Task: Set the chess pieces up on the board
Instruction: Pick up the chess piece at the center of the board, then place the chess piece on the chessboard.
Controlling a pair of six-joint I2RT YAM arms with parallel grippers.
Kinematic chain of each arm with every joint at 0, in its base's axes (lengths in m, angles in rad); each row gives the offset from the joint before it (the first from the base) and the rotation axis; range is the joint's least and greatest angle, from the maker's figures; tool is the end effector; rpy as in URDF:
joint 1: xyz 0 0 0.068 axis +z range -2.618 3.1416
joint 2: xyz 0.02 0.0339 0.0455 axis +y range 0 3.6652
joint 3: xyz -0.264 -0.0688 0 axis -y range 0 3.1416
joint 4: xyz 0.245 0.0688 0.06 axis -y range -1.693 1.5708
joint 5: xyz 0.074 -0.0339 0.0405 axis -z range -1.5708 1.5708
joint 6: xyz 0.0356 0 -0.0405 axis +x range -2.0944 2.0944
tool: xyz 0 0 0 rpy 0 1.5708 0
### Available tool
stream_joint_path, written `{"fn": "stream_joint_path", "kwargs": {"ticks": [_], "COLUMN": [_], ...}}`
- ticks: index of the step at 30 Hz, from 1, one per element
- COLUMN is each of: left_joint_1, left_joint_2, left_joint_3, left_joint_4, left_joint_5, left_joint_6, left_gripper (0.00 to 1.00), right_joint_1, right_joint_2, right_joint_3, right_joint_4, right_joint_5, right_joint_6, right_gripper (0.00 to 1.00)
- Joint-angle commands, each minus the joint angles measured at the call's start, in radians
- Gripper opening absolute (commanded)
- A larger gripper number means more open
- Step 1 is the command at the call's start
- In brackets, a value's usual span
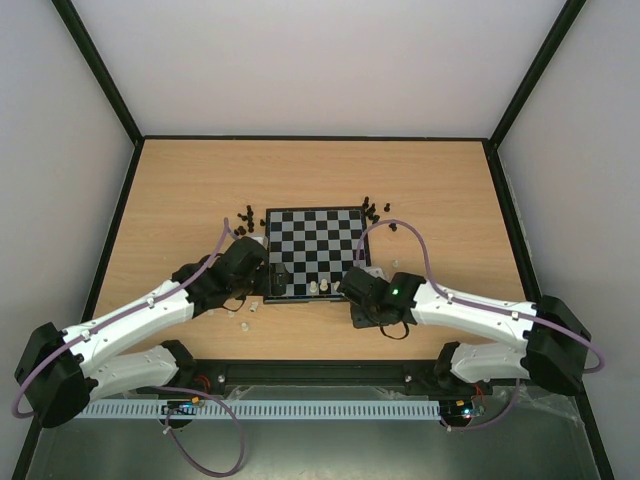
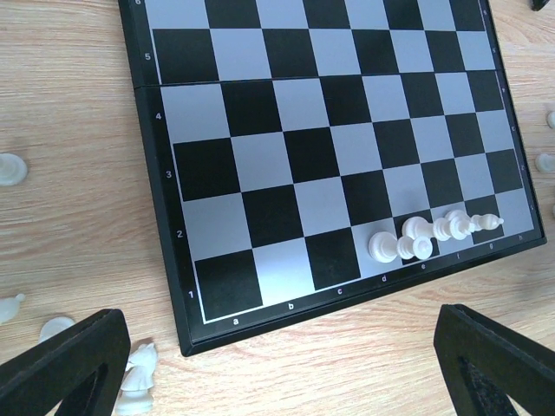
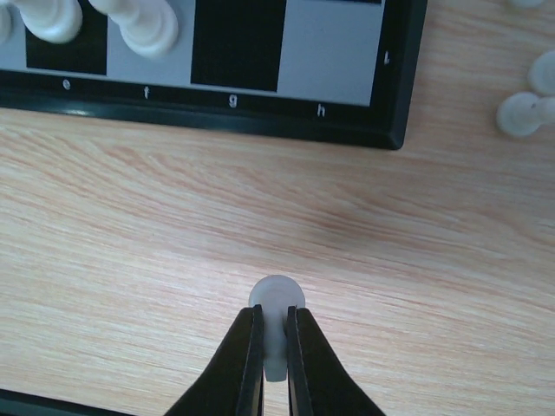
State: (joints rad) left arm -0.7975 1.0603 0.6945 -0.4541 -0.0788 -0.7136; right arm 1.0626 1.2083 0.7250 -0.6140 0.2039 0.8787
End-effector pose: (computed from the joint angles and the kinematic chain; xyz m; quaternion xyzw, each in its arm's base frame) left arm 0.1529 -0.1526 0.2322 0.0246 0.9294 -0.2246 0.2918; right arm 0.1138 0.1894 0.2027 -0.0650 0.9652 0.1367 0.2134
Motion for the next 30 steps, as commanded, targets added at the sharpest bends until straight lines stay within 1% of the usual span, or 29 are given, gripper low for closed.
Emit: {"fn": "stream_joint_path", "kwargs": {"ticks": [1,8,15,20,30], "left_joint_1": [0.000,0.011,0.031,0.035,0.042], "left_joint_2": [-0.006,-0.029,-0.046,-0.051,-0.048], "left_joint_3": [0.011,0.002,-0.010,-0.021,-0.020], "left_joint_4": [-0.001,-0.003,0.002,0.008,0.016], "left_joint_5": [-0.014,-0.018,-0.010,-0.004,0.000], "left_joint_6": [0.019,0.027,0.038,0.037,0.042], "left_gripper": [0.99,0.99,0.99,0.99,0.99], "right_joint_1": [0.007,-0.003,-0.066,-0.106,-0.172], "right_joint_2": [0.059,0.193,0.273,0.298,0.365], "right_joint_3": [0.081,0.206,0.290,0.324,0.330], "right_joint_4": [-0.099,-0.126,-0.134,-0.128,-0.072], "right_joint_5": [0.054,0.086,0.070,0.052,-0.034], "right_joint_6": [-0.028,-0.085,-0.165,-0.208,-0.288], "right_gripper": [0.01,0.01,0.01,0.01,0.01]}}
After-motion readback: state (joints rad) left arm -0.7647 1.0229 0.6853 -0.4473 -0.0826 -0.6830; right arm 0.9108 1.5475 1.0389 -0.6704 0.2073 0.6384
